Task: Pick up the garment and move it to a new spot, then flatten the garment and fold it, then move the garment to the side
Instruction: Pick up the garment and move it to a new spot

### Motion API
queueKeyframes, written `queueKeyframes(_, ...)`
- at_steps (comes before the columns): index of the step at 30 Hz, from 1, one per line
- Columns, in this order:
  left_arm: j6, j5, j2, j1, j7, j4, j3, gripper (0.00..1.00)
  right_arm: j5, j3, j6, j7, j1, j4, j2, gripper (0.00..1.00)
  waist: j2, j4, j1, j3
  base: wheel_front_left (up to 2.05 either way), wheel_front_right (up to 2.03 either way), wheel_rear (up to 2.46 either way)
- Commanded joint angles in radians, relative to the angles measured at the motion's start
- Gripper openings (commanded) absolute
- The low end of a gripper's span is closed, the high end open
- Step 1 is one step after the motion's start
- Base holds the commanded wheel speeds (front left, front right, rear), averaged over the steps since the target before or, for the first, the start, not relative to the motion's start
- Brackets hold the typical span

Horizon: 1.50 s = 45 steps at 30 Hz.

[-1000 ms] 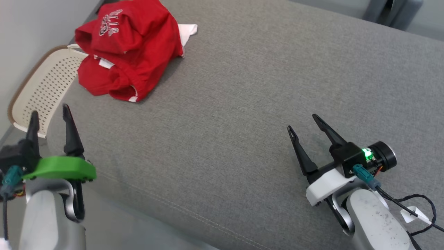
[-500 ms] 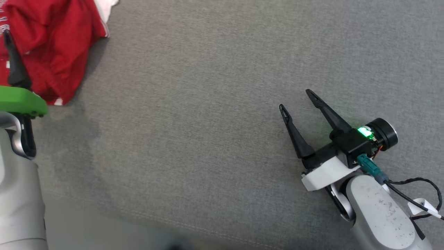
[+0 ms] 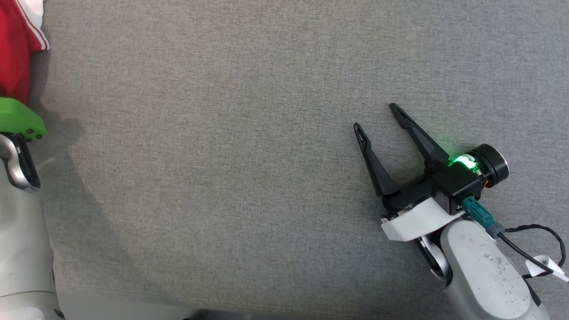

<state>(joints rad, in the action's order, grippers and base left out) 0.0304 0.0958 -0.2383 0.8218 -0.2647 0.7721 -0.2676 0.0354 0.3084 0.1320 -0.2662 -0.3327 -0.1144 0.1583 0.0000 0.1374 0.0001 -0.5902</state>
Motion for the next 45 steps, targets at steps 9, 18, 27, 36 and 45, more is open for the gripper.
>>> queueKeyframes(9, -0.029, -0.040, 0.022, -0.029, 0.000, -0.238, 0.029, 0.00, 0.017, -0.026, -0.002, 0.003, 0.020, -0.061, -0.008, 1.00, 0.0000, 0.004, -0.0001, 0.056, 0.00, 0.00, 0.00)
queueKeyframes(18, -0.129, -0.067, 0.013, -0.043, 0.000, -0.445, 0.120, 0.00, 0.051, -0.049, -0.002, 0.002, 0.054, -0.101, -0.057, 1.00, 0.0000, -0.050, -0.0001, 0.203, 0.00, 0.00, 0.00)
queueKeyframes(27, -0.159, -0.055, 0.052, -0.068, 0.000, -0.513, 0.290, 0.00, 0.068, -0.047, -0.002, 0.002, 0.101, -0.112, -0.096, 1.00, 0.0000, -0.196, -0.0001, 0.302, 0.00, 0.00, 0.00)
queueKeyframes(36, -0.161, -0.001, 0.152, -0.116, 0.000, -0.479, 0.432, 0.00, 0.094, -0.042, -0.002, 0.002, 0.110, -0.112, -0.107, 1.00, 0.0000, -0.378, -0.0001, 0.308, 0.00, 0.00, 0.00)
queueKeyframes(45, -0.161, 0.021, 0.183, -0.180, 0.000, -0.407, 0.653, 0.00, 0.131, -0.049, -0.002, 0.002, 0.136, -0.095, -0.108, 1.00, 0.0000, -0.449, -0.0001, 0.288, 0.00, 0.00, 0.00)
